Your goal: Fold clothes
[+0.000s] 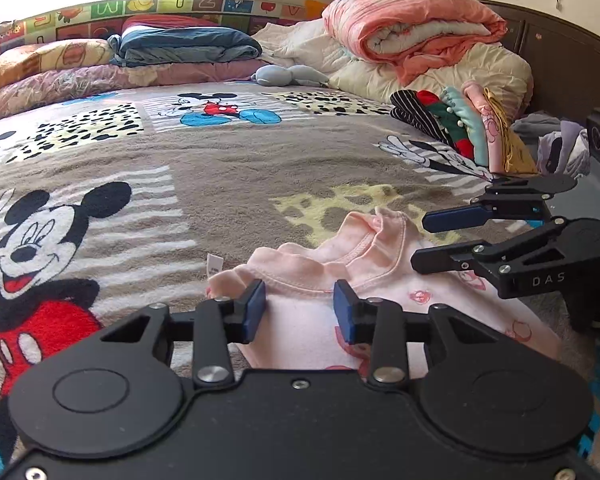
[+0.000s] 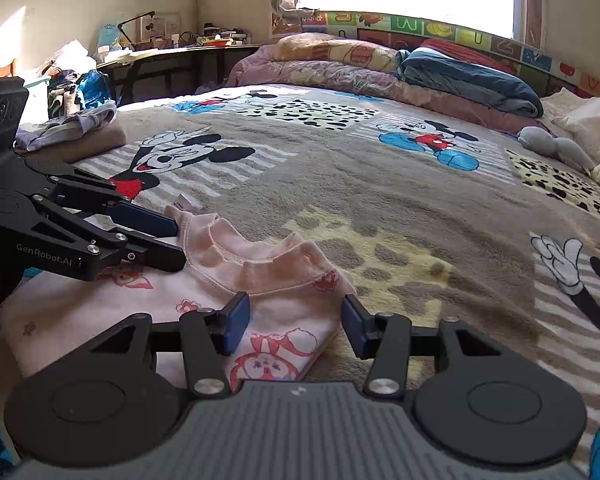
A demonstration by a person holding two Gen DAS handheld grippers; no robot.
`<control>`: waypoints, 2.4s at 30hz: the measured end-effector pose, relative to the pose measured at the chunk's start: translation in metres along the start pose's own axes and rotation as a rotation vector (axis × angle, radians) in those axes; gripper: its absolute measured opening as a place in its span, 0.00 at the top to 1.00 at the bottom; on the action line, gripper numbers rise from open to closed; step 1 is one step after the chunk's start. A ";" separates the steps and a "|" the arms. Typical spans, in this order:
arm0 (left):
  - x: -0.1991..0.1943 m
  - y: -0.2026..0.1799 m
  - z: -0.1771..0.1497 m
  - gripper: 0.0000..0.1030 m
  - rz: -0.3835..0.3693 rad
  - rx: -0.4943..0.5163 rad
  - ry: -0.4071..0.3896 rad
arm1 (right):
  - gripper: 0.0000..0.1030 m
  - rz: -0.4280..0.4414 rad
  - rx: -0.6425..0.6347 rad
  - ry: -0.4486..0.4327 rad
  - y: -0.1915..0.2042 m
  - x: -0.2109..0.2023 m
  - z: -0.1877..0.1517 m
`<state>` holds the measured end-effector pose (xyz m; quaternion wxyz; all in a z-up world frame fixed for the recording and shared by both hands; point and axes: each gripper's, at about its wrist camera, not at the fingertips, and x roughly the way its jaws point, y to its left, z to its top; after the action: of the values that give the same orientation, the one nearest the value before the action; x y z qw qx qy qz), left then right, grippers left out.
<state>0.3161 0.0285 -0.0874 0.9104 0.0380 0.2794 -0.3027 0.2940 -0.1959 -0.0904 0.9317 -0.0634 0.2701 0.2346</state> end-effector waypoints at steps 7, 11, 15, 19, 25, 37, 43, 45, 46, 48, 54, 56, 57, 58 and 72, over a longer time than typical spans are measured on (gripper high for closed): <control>-0.001 -0.021 -0.007 0.66 -0.032 0.093 0.025 | 0.62 0.039 -0.072 0.008 0.017 -0.014 -0.008; 0.001 -0.023 -0.007 0.66 -0.013 0.092 0.025 | 0.58 0.046 0.011 0.040 0.007 -0.011 -0.013; -0.028 -0.002 -0.007 0.57 0.006 -0.137 -0.033 | 0.55 0.027 0.115 0.032 0.001 -0.027 -0.020; -0.053 0.012 -0.025 0.54 -0.004 -0.420 -0.015 | 0.54 0.075 0.346 0.045 -0.022 -0.039 -0.031; -0.082 0.008 -0.067 0.52 -0.033 -0.708 0.018 | 0.49 0.213 0.642 0.066 -0.018 -0.052 -0.060; -0.091 -0.025 -0.097 0.90 -0.025 -0.922 -0.087 | 0.80 0.200 0.968 -0.101 0.006 -0.065 -0.104; -0.139 -0.055 -0.121 0.91 -0.002 -0.947 -0.095 | 0.83 0.242 0.975 -0.067 0.022 -0.087 -0.118; -0.155 -0.065 -0.135 0.91 0.004 -0.962 -0.081 | 0.83 0.271 0.991 -0.050 0.030 -0.099 -0.128; -0.163 -0.069 -0.142 0.91 0.006 -0.970 -0.073 | 0.83 0.284 0.997 -0.040 0.035 -0.105 -0.133; -0.178 -0.079 -0.156 0.91 0.011 -0.984 -0.058 | 0.83 0.307 1.009 -0.018 0.045 -0.116 -0.144; -0.212 -0.093 -0.168 0.72 0.049 -0.936 -0.019 | 0.77 0.315 0.977 0.021 0.068 -0.152 -0.155; -0.223 -0.094 -0.164 0.55 0.086 -0.903 -0.042 | 0.59 0.312 0.952 -0.012 0.067 -0.159 -0.150; -0.227 -0.095 -0.163 0.55 0.106 -0.892 -0.048 | 0.47 0.311 0.940 -0.029 0.066 -0.163 -0.148; -0.228 -0.095 -0.164 0.55 0.113 -0.890 -0.048 | 0.43 0.310 0.927 -0.045 0.066 -0.167 -0.145; -0.186 -0.076 -0.166 0.55 0.046 -0.847 -0.089 | 0.40 0.287 0.857 -0.091 0.059 -0.142 -0.147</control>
<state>0.0688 0.1049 -0.1205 0.8633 -0.3463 0.3385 -0.1420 0.0908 -0.2369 -0.1381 0.8428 0.3763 0.3076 0.2311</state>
